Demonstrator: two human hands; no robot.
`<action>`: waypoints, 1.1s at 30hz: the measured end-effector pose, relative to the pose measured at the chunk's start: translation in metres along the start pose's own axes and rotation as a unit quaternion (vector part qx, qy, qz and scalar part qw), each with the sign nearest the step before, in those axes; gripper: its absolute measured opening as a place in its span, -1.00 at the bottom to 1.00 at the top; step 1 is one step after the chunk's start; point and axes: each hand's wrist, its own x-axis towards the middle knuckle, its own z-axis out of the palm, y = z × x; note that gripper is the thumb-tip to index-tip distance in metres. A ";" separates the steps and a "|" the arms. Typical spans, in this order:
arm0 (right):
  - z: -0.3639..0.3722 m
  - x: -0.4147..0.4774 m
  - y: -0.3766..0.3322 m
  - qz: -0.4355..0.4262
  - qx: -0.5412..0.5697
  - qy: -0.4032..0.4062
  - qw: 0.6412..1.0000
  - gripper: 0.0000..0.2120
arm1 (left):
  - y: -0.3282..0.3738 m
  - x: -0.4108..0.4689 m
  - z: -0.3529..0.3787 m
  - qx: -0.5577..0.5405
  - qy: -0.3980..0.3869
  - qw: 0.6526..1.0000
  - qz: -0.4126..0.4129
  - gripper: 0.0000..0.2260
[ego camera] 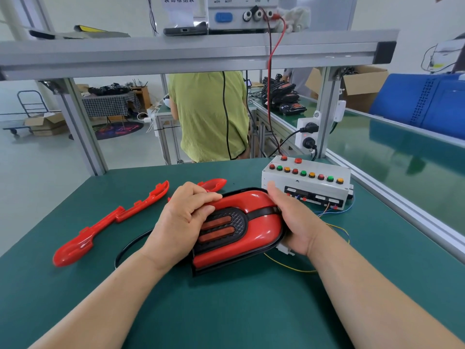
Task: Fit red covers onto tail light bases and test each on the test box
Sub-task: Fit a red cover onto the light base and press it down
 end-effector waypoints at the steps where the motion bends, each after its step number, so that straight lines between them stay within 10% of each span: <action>1: 0.000 0.000 0.000 0.013 0.011 0.011 1.000 -0.55 | 0.000 0.000 -0.001 0.004 -0.002 1.000 0.002 -0.75; 33: 0.006 -0.009 -0.002 -0.014 -0.004 -0.009 1.000 -0.52 | 0.004 0.000 -0.002 0.070 -0.009 0.995 0.070 -0.72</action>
